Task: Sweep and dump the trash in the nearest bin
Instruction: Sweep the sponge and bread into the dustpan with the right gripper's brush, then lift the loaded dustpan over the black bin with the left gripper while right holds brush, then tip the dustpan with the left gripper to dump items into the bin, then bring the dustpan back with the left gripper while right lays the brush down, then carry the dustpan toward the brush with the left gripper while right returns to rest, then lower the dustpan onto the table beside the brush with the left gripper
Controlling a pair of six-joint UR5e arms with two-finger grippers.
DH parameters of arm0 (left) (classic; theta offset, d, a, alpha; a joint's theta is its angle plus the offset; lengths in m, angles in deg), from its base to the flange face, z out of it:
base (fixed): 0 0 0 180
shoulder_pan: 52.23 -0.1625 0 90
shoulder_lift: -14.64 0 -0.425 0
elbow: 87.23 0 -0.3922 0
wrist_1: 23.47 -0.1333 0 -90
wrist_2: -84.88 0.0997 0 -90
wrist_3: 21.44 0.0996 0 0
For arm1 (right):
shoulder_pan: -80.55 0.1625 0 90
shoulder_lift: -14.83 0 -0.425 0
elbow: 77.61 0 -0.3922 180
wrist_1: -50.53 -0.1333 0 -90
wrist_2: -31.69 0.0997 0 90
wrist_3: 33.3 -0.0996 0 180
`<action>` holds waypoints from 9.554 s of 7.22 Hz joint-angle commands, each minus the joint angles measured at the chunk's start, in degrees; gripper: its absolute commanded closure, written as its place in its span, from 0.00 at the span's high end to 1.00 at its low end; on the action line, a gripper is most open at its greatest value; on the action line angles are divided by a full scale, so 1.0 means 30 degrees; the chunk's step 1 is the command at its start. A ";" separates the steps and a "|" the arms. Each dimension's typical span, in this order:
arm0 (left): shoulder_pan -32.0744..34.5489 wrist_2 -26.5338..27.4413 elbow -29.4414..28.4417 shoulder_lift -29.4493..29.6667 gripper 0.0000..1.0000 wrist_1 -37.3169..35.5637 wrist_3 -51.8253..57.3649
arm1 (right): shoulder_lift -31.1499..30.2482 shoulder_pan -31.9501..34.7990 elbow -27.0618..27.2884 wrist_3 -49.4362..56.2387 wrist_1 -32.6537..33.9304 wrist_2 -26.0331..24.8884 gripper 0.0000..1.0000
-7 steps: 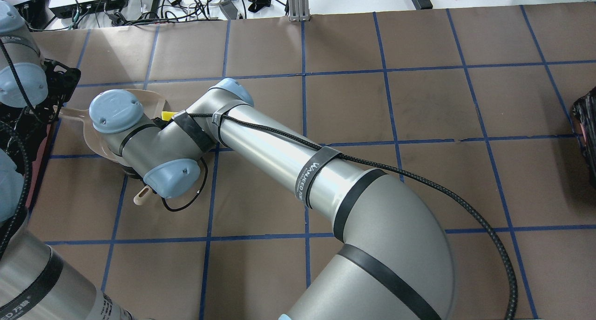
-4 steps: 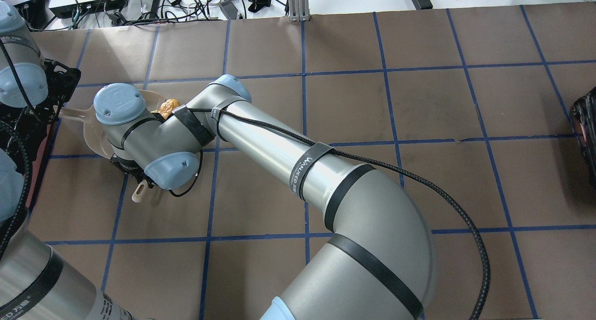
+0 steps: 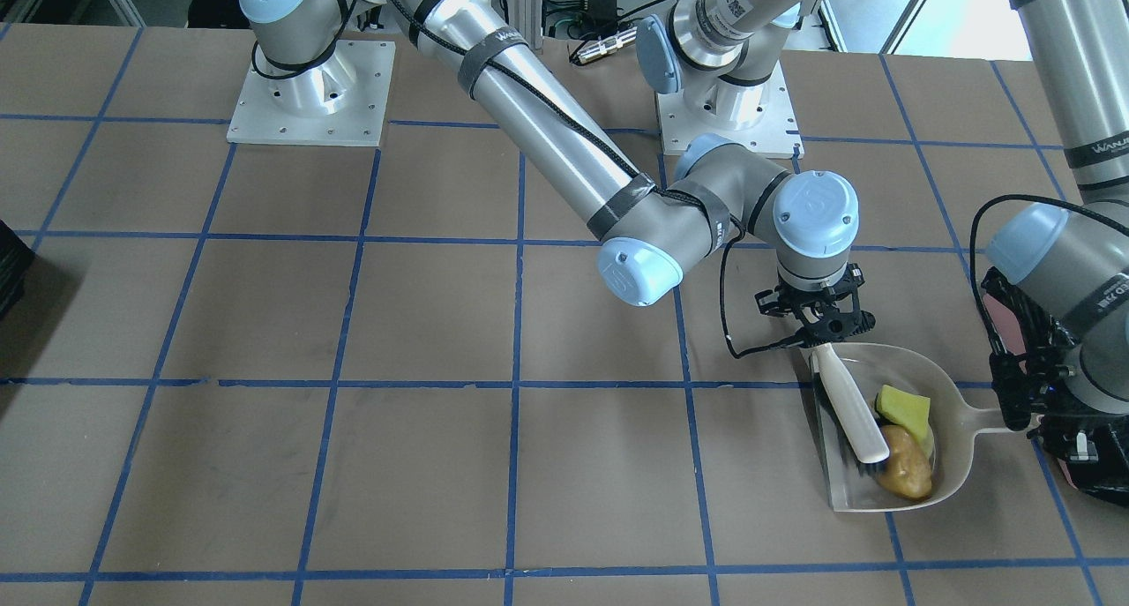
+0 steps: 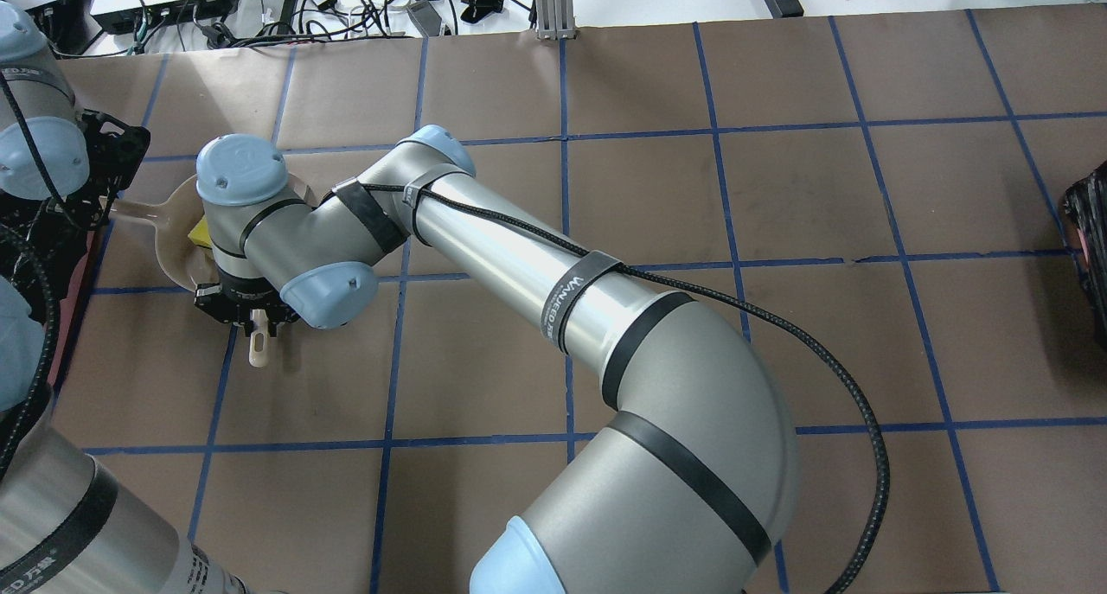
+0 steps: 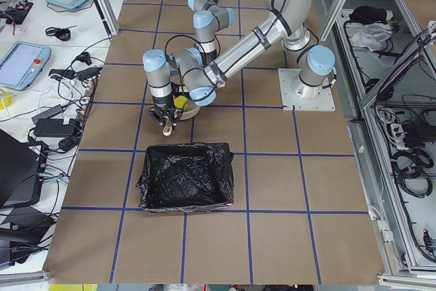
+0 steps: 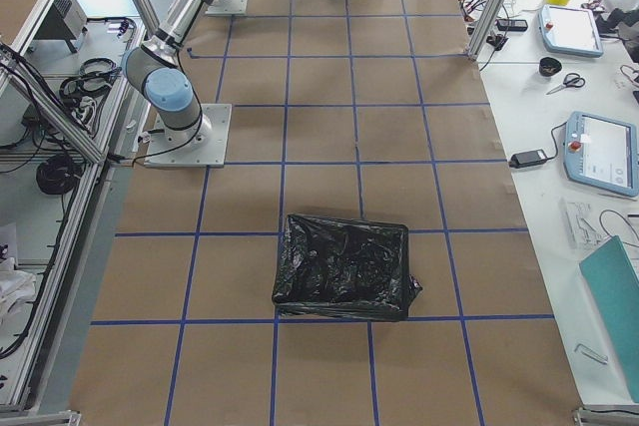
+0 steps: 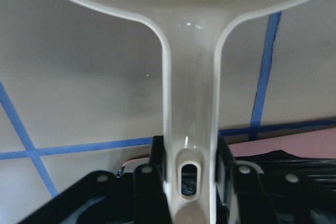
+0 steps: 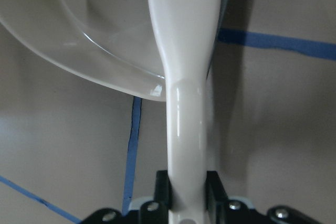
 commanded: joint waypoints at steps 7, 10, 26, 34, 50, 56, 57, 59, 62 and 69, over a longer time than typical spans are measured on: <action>-0.0029 -0.2734 0.0089 -0.0510 0.00 0.1280 0.0213 | -0.7144 -0.1458 0.8137 -0.0664 -0.4676 -0.3266 0.00; -0.1600 -0.5603 -0.0409 -0.1917 0.00 0.3912 -0.0167 | -1.2511 -0.3802 1.5646 0.0717 -0.3444 -0.4523 0.00; -0.9913 0.0059 -0.7588 -0.0134 0.00 0.3258 0.2758 | -1.4695 -0.4571 1.9943 -0.0922 -0.2856 -0.4824 0.00; -0.8848 0.2203 -0.5625 -0.0545 0.00 -0.2719 0.6156 | -1.3932 -0.4541 1.9914 -0.0688 -0.1656 -0.4912 0.51; 1.0476 -0.3963 -0.3312 -0.3946 0.00 0.8612 -3.2217 | -2.0993 -1.5285 1.4099 1.1646 -0.9053 -0.7373 1.00; 1.4734 -0.7255 -0.1113 -0.2132 0.00 0.8262 -4.1650 | -1.9762 -1.5557 1.1359 1.0393 -1.1557 -0.6934 1.00; 1.5114 -0.7577 -0.1113 -0.1808 0.00 0.8262 -4.2146 | -1.9762 -1.5528 1.1417 0.8647 -1.1557 -0.7021 1.00; 1.5847 -0.7551 -0.1084 -0.1280 0.00 0.8204 -4.2558 | -1.9587 -1.5412 1.1738 0.8570 -1.1528 -0.6934 1.00; 1.6143 -0.7406 -0.1055 -0.0926 0.00 0.8203 -4.3405 | -1.9410 -1.4649 1.2468 0.8835 -0.9778 -0.5967 1.00; 1.6114 -0.7493 -0.1025 -0.0604 0.00 0.8233 -4.4521 | -1.9498 -1.4620 1.2678 0.8805 -0.9184 -0.6728 0.99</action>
